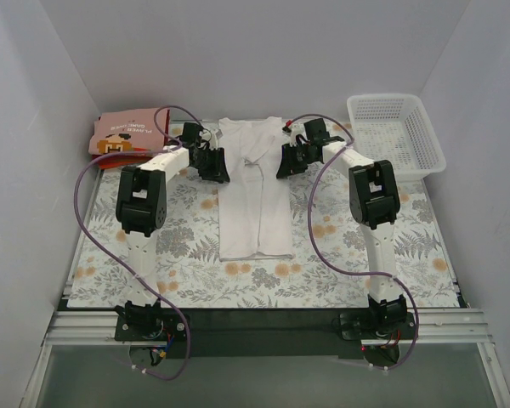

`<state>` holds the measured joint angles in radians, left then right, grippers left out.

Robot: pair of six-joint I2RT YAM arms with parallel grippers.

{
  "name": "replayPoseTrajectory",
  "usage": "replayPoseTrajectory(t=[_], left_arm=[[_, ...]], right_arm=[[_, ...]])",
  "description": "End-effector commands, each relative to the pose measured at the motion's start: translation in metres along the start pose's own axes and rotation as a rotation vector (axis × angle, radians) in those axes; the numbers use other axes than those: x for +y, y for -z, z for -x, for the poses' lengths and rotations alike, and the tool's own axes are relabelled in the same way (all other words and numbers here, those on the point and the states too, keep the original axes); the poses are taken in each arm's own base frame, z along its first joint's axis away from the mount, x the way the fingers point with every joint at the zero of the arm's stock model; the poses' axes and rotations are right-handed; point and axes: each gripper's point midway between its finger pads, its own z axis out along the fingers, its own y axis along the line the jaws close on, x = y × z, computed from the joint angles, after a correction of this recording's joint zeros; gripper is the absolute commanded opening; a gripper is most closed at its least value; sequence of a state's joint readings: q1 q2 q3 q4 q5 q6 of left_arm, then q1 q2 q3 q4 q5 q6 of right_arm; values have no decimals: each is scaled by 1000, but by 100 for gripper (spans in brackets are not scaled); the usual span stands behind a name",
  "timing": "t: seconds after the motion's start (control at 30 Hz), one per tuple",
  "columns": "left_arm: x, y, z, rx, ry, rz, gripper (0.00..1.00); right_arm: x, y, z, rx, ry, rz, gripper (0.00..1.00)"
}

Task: Fold and stack the t-shirts
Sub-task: Fold the tshirt

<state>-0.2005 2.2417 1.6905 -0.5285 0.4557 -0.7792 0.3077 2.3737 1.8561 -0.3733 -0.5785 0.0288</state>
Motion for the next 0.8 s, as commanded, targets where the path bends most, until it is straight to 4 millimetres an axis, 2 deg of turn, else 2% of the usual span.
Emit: replayPoseTrajectory(t=[0.0,0.03,0.07,0.1,0.13,0.17,0.2,0.23,0.3,0.33,0.4,0.43,0.47,0.5,0.53,0.57,0.6,0.63,0.67,0.7,0.73,0.77], left_arm=[[8,4,2,7,-19,43,35],[3,10,8,-12,-37,30,45],[-6,17,13,-26,-53,1,50],[-18,36,27,-71,-95,-19,55],[-27,46,33,-92,-116,-39,61],[-36,57,38,-112,-138,-64,65],[-44,69,40,-131,-176,-86,68],[-61,95,50,-183,-222,-108,75],[-79,123,52,-239,-287,-148,77],[-89,147,45,-280,-329,-158,78],[-102,169,42,-348,-391,-178,79],[-100,168,21,-335,-394,-188,80],[-115,194,26,-427,-478,-198,80],[-117,199,17,-446,-509,-203,83],[-120,203,8,-458,-537,-209,86],[-119,206,-11,-459,-576,-199,88],[-120,208,-21,-457,-597,-206,89],[-124,210,-32,-448,-616,-237,89],[-118,202,-58,-403,-660,-255,89],[-124,209,-70,-410,-713,-280,89],[-127,208,-86,-396,-751,-317,86],[-126,207,-96,-393,-771,-323,86]], right_arm=[[-14,4,6,-9,19,-49,30],[-3,15,18,-37,40,-37,35],[4,22,26,-53,53,-29,45],[14,31,31,-59,90,-7,50],[31,51,47,-97,137,7,55],[43,62,53,-110,167,22,63],[53,73,54,-112,208,40,65],[73,98,67,-151,263,45,67],[92,117,59,-138,343,68,68],[108,138,62,-160,397,62,68],[117,144,36,-95,450,42,68],[133,156,31,-99,550,34,68],[138,159,21,-81,580,29,68],[133,153,-9,-11,569,22,68],[150,159,-19,-8,639,36,68],[154,157,-35,20,654,46,67],[151,151,-64,81,660,48,66],[167,151,-79,99,733,68,66],[165,150,-91,129,769,44,65],[168,147,-101,142,806,42,63],[172,141,-127,186,835,60,61],[171,139,-134,194,857,51,60]])
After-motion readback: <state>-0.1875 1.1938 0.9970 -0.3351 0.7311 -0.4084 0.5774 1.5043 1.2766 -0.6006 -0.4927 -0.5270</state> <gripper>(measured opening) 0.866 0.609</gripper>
